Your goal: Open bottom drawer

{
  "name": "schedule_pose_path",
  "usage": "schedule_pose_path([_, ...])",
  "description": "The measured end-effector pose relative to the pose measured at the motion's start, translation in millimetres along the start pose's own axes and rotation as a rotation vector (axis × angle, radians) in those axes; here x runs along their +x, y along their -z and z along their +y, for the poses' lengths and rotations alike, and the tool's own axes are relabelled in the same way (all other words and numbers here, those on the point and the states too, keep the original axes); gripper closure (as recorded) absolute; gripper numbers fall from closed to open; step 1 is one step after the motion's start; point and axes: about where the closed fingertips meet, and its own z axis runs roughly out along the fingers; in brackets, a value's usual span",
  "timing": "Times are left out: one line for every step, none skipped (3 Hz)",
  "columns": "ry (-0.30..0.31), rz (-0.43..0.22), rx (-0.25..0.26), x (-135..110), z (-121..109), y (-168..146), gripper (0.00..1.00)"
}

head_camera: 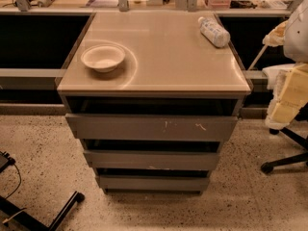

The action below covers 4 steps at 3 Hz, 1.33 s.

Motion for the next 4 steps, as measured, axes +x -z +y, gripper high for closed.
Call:
schedule_pose_path([0.000, 0.000, 0.000, 0, 0, 0, 0.00])
schedule_pose_path([-0.001, -0.036, -0.001, 3, 10, -12, 0.00])
schedule_pose_path([-0.013, -0.138, -0.028, 7, 42, -51, 0.00])
schedule_pose_path([-0.063, -0.250, -0.065, 25, 81, -115, 0.00])
